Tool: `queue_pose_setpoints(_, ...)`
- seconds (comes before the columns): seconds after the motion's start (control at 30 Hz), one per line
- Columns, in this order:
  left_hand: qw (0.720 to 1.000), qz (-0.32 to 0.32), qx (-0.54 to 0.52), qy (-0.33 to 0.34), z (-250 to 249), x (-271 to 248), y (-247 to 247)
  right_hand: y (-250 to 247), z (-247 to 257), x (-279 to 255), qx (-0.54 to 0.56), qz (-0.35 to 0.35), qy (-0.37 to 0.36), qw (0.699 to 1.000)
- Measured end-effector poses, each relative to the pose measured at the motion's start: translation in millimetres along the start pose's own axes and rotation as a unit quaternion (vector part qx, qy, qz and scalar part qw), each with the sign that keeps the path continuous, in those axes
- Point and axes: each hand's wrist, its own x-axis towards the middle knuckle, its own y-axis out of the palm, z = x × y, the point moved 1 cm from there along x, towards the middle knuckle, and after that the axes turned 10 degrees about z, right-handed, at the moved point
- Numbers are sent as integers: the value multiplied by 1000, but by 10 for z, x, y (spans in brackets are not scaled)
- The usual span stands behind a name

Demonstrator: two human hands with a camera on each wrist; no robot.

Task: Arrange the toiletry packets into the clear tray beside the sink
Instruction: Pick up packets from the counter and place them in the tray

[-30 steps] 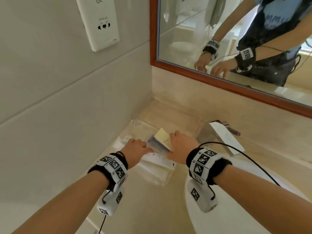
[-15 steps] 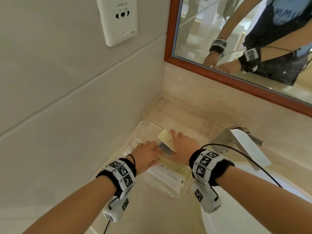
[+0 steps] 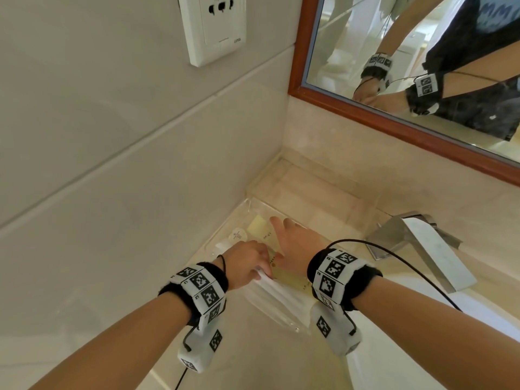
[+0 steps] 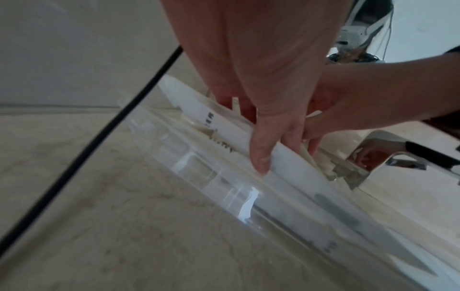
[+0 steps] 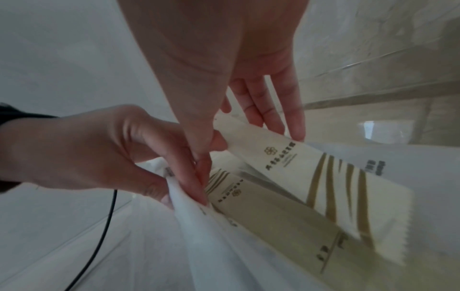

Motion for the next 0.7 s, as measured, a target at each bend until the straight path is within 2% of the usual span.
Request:
queue_pose_setpoints(0.1, 1000, -2, -10, 11, 28, -34, 3, 50, 15, 37, 12, 15, 6, 1000)
queue_pose_setpoints(0.2, 999, 14, 44, 17, 28, -119, 26, 154, 14, 32, 15, 39, 18, 999)
queue_pose_setpoints(0.3, 998, -51, 41, -6, 56, -209, -11, 261, 29, -6, -20, 75, 6, 997)
queue_pose_setpoints(0.4, 992, -103, 13, -69, 117, -216, -104, 307, 36, -27, -39, 91, 6, 995)
queue_pose_setpoints(0.57, 989, -91, 43, -105, 100, -185, -150, 230, 31, 39, -30, 61, 3, 998)
queue_pose_setpoints(0.7, 987, -79, 46, -130, 63, -208, -137, 322, 79, 8, -75, 94, -25, 992)
